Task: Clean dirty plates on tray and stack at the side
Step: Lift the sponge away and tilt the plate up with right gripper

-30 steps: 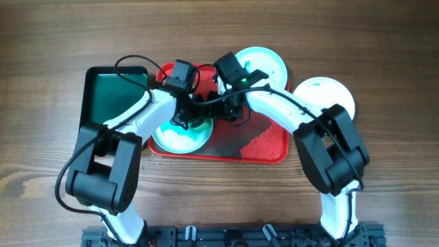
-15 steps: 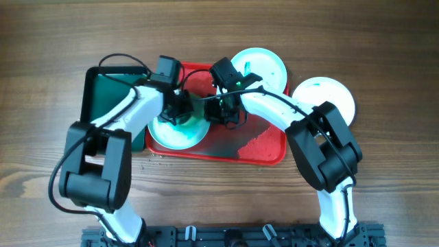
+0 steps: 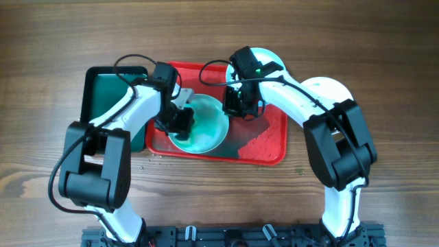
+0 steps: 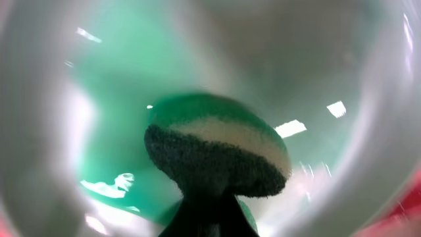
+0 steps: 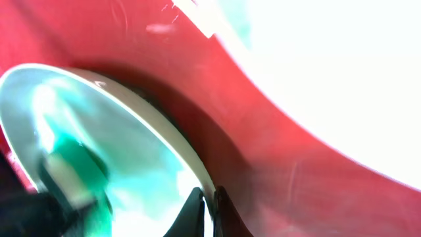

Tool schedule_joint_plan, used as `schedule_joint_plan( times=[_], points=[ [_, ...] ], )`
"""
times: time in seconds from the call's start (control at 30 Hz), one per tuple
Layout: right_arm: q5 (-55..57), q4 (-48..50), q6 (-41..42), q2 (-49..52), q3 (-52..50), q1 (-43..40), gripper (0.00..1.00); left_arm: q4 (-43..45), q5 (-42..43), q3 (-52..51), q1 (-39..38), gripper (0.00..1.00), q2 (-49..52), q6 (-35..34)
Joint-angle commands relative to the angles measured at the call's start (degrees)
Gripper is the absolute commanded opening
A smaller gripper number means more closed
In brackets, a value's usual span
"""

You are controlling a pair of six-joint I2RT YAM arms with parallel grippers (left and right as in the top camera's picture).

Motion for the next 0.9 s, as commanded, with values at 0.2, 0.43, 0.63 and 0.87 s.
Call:
schedule_joint_plan(
  times=[0.2,0.43,0.63,0.87],
  points=[
    [4.9,-1.27,0.15,-0.94,-0.11,-1.18,0.04,15.56,-29.92,-1.38,-1.05,0.04,1.55,-15.98],
    [4.85,-0.9,0.11,-0.94,-0.13,-1.16,0.05,12.57,-27.52,-1.38,-1.2,0.04,1.55,-19.98],
    [4.83,2.73,1.16,0.13,-0.13,-0.68,0.38,12.02,-17.33,-1.38,-1.2,0.04,1.55,-20.02],
    [-0.11,5.46,2.99,3.39,-0.13,-0.61,0.22,12.31,-14.56,-1.38,-1.2,0.04,1.55,-20.02]
  ],
)
